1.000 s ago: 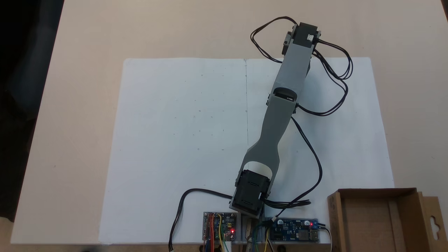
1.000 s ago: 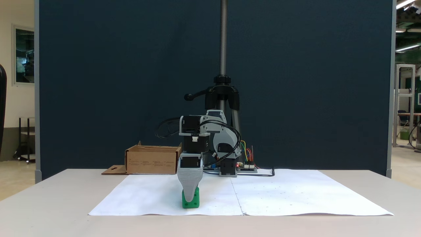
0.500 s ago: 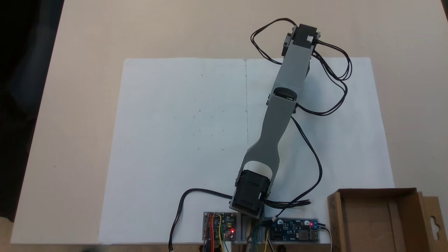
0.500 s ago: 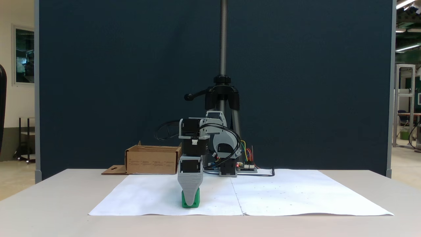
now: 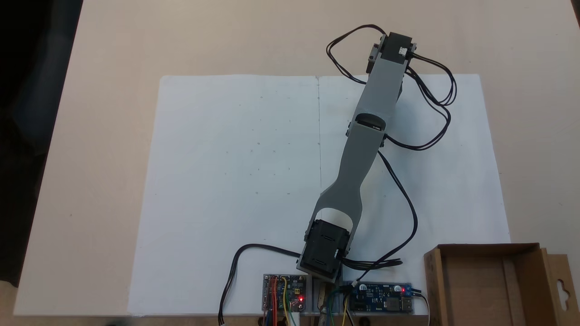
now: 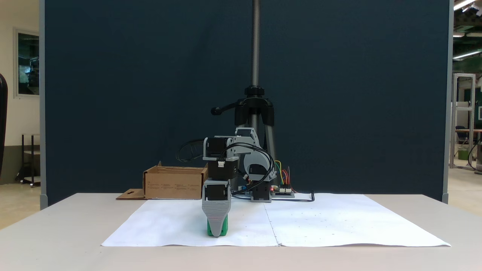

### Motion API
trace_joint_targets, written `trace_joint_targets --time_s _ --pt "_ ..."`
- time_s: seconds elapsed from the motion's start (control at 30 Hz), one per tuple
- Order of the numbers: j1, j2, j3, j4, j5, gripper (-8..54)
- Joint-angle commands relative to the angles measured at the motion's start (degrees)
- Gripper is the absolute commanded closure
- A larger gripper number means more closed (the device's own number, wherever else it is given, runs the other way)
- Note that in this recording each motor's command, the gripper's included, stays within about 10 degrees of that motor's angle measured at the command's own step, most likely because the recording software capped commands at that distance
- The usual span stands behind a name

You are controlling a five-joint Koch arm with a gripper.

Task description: Grasp a green dice and put it in the bin.

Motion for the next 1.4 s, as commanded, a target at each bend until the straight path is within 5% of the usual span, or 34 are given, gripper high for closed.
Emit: trace_joint_targets --time_s 0.0,0.2,1.0,1.37 --pt "1.3 0.9 -2.2 -2.3 3.0 33.7" --pt "2.5 1.8 -2.2 -2.3 3.0 33.7" --pt "24.1 33.0 -2.2 12.6 3.0 33.7" --pt "41.5 37.0 -2.2 12.6 0.1 33.7"
